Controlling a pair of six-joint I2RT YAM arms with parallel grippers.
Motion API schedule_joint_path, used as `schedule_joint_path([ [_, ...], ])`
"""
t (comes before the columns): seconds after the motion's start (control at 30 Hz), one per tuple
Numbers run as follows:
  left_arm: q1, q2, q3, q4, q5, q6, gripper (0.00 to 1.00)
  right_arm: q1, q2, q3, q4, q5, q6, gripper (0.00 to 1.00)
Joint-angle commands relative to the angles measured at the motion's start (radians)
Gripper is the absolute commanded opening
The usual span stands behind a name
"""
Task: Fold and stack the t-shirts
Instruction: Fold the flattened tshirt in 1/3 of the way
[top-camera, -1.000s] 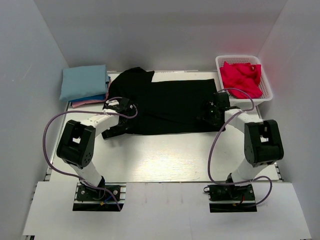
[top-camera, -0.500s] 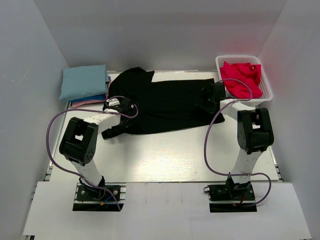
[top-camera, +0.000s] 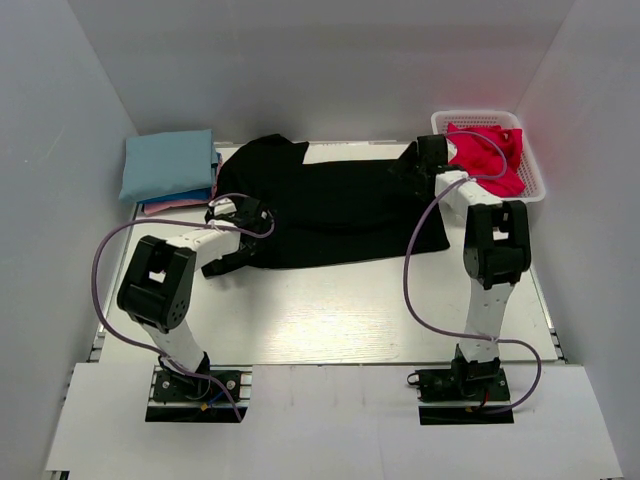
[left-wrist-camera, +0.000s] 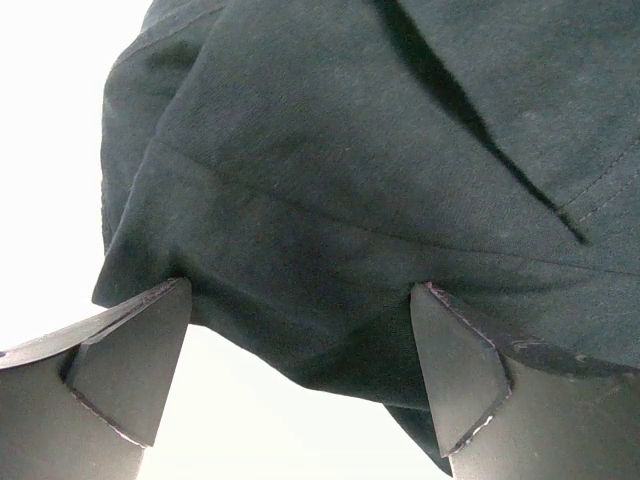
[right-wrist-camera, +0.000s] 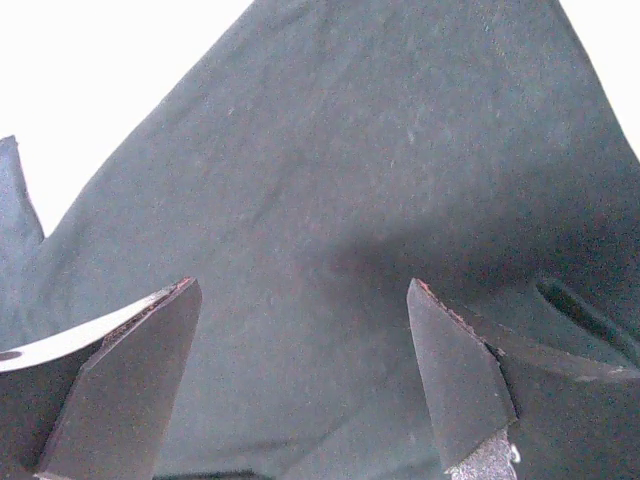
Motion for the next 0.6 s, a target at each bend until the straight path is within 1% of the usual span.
schedule_joint_path([
  [0.0,0.014,-0.032,-0.05,-0.09,-0.029,-0.008,1.0,-0.013,0.057,0.131,-0.153,0.061,0.027,0.9],
  [0.07,0.014,-0.07,-0.059,-0.116,-0.009,-0.008,1.0,-0.013,0.038,0.129,-0.163,0.061,-0.015,0.9],
  [0.1,0.014,-0.084,-0.059,-0.125,0.002,-0.008,1.0,-0.006,0.002,0.103,-0.15,0.064,-0.03,0.9],
  [0.13,0.014,-0.099,-0.059,-0.136,0.013,-0.008,1.0,-0.001,-0.016,0.058,-0.096,0.026,-0.109,0.9],
  [0.2,-0.009,-0.156,-0.049,-0.173,0.013,-0.008,1.0,0.006,-0.113,-0.012,-0.072,0.002,-0.148,0.9],
  [0.23,-0.009,-0.174,-0.049,-0.182,0.025,-0.008,1.0,0.02,-0.162,-0.076,-0.069,0.004,-0.203,0.9],
  [0.33,-0.009,-0.266,-0.038,-0.182,0.034,-0.008,1.0,0.046,-0.271,-0.149,-0.08,0.068,-0.255,0.9],
  [0.37,-0.009,-0.285,-0.038,-0.161,0.06,-0.008,1.0,0.046,-0.291,-0.231,-0.081,0.088,-0.265,0.9],
  [0.4,0.002,-0.3,-0.038,-0.116,0.071,0.009,1.0,0.048,-0.349,-0.258,-0.081,0.09,-0.269,0.9],
  [0.47,0.011,-0.322,-0.038,-0.067,0.095,0.027,1.0,0.045,-0.377,-0.36,-0.061,0.078,-0.273,0.9],
  [0.5,0.02,-0.322,-0.038,-0.049,0.083,0.027,1.0,0.043,-0.397,-0.396,-0.045,0.065,-0.274,0.9],
  [0.57,0.02,-0.29,-0.01,0.014,0.066,0.039,1.0,0.042,-0.392,-0.416,-0.028,0.044,-0.285,0.9],
])
